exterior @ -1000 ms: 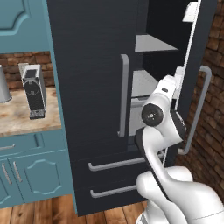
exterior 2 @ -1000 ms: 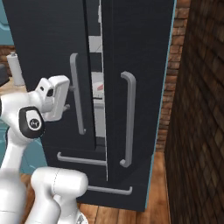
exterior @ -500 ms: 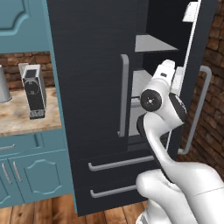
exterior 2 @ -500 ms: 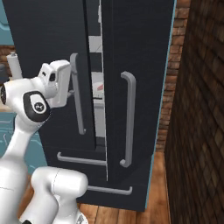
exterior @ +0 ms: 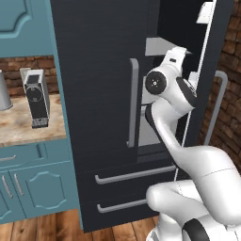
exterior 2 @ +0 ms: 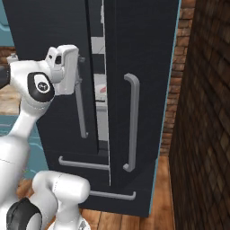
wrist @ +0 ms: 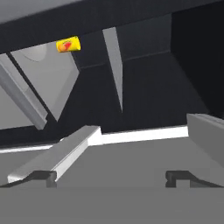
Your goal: Retrieve the steak from the fridge and place it on the saucepan with marinade on the stove.
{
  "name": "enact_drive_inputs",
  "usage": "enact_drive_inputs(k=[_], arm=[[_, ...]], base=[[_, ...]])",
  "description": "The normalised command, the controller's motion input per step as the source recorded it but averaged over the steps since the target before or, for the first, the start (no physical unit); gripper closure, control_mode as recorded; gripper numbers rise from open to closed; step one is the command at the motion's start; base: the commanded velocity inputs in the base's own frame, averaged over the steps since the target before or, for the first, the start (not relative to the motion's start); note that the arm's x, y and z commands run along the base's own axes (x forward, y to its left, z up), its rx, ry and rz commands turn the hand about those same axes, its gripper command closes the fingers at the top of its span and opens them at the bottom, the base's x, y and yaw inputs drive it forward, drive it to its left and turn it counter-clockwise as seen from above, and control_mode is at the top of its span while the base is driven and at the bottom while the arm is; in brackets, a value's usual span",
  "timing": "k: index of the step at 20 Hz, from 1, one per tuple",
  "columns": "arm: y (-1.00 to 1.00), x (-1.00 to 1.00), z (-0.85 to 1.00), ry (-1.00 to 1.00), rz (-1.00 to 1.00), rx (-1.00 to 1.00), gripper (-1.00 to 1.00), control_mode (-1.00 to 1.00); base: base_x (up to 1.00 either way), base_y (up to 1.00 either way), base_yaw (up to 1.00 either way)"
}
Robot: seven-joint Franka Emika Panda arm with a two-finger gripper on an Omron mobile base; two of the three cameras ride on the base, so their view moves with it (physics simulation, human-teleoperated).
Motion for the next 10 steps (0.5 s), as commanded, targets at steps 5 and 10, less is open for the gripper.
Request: enact_drive_inputs(k=[5, 10], arm=[[-0.28, 0.29, -0.21, 0.01, -0.17, -0.08, -1.0, -1.0], [-0.41, 0.45, -0.11, 0.0, -0.16, -0.08, -1.0, -1.0]], base=[[0.0, 0.0, 0.0], [0.0, 0.0, 0.0]])
